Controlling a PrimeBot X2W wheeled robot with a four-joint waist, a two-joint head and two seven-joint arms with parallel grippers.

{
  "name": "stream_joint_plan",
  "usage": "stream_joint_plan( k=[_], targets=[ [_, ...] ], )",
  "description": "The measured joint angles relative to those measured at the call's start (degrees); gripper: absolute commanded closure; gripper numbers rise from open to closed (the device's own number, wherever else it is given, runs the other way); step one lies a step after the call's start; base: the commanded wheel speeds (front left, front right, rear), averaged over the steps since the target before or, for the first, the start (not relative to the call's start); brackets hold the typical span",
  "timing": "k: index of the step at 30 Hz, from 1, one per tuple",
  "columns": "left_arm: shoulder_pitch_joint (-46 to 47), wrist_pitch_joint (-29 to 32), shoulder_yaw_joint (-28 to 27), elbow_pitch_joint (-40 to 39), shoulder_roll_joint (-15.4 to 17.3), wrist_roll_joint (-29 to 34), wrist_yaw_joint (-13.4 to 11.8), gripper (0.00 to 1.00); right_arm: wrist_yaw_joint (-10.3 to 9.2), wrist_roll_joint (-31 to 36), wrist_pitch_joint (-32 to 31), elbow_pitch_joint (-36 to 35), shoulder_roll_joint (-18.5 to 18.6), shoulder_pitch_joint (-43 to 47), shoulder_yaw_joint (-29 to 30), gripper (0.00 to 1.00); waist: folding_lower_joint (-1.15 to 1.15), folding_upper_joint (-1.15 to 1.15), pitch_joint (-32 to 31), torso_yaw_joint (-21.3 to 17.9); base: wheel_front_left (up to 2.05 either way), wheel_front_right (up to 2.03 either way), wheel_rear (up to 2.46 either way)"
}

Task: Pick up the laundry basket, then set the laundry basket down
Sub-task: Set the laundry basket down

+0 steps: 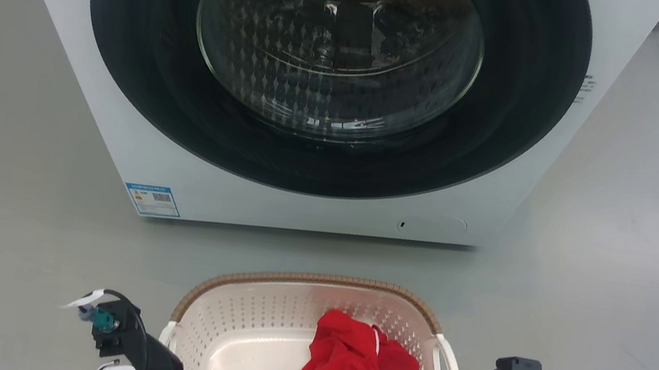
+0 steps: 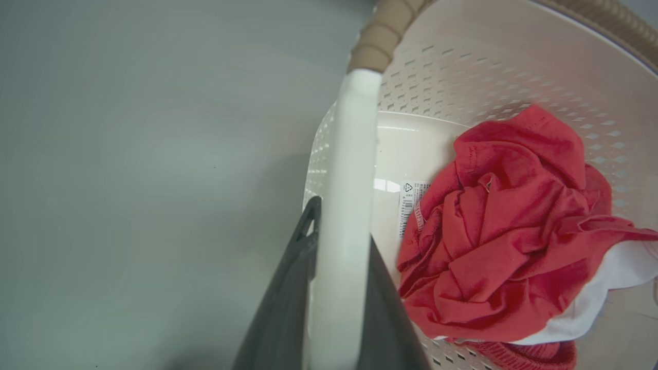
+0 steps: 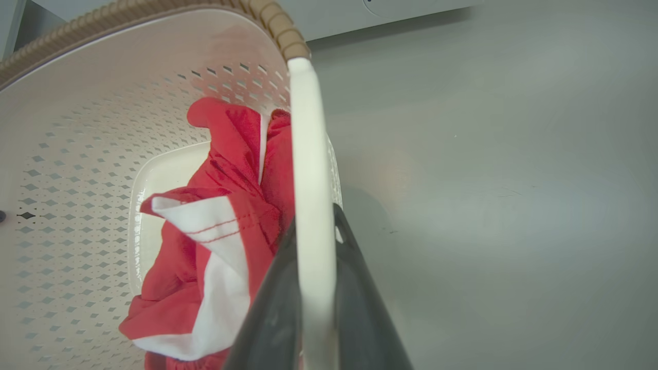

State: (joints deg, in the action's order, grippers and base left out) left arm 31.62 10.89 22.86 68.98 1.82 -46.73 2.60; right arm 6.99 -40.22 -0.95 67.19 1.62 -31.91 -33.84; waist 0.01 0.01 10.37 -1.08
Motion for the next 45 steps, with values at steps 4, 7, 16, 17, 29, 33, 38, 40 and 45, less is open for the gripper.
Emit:
stream_joint_plan(
  k=[4, 7, 16, 17, 29, 33, 38, 40, 45],
  targets=[
    [2.56, -1.03, 0.08, -0.82, 0.14, 0.54, 0.0, 1.0, -0.34, 0.31, 1.13, -0.21, 0.42, -2.53, 0.25, 1.0, 0.0, 0.0, 3.11, -0.11, 0.0, 0.0, 0.0],
    [4.55, -2.16, 0.15, -1.32, 0.3, 1.02, 0.0, 1.0, -0.44, 0.53, 2.11, -0.4, 0.65, -4.38, 0.41, 1.0, 0.0, 0.0, 5.49, -0.18, 0.0, 0.0, 0.0],
    [9.36, -5.38, 0.21, -2.41, 1.15, 1.51, 0.01, 1.0, -1.01, 1.03, 4.68, -0.99, 0.69, -9.57, 0.59, 1.0, 0.0, 0.01, 12.62, -0.35, 0.0, 0.0, 0.0],
    [9.79, -5.69, 0.22, -2.48, 1.25, 1.57, 0.01, 1.0, -1.03, 1.13, 5.01, -1.05, 0.69, -10.12, 0.58, 1.0, 0.0, 0.01, 13.38, -0.37, 0.0, 0.0, 0.0],
    [15.82, -9.09, 1.13, -3.04, 1.65, 3.67, 0.01, 1.0, -1.96, 2.08, 7.67, -1.2, 1.15, -15.78, 0.52, 1.0, 0.0, 0.01, 22.2, -0.59, 0.0, 0.0, 0.0],
    [17.56, -9.48, 1.27, -2.99, 1.74, 4.07, 0.44, 1.0, -1.97, 2.48, 8.29, -1.01, 1.34, -17.48, 0.46, 1.0, 0.0, 0.01, 24.86, -0.5, 0.0, 0.0, 0.0],
    [19.4, -9.68, 1.52, -2.68, 1.98, 4.49, 0.49, 1.0, -1.97, 3.22, 8.89, -0.65, 1.36, -19.57, 0.16, 1.0, 0.0, 0.01, 27.88, -0.44, 0.0, 0.0, 0.0],
    [19.94, -10.09, 1.53, -2.6, 2.11, 4.57, 0.51, 1.0, -1.97, 3.5, 9.18, -0.53, 1.36, -20.4, -0.03, 1.0, 0.0, 0.01, 28.97, -0.46, 0.0, 0.0, 0.0],
    [21.79, -11.29, 1.89, -2.37, 2.13, 5.03, 0.53, 1.0, -2.4, 4.04, 10.7, -0.2, 1.4, -22.19, -0.16, 1.0, -0.01, 0.0, 31.91, -0.57, 0.0, 0.0, 0.0]
  ],
)
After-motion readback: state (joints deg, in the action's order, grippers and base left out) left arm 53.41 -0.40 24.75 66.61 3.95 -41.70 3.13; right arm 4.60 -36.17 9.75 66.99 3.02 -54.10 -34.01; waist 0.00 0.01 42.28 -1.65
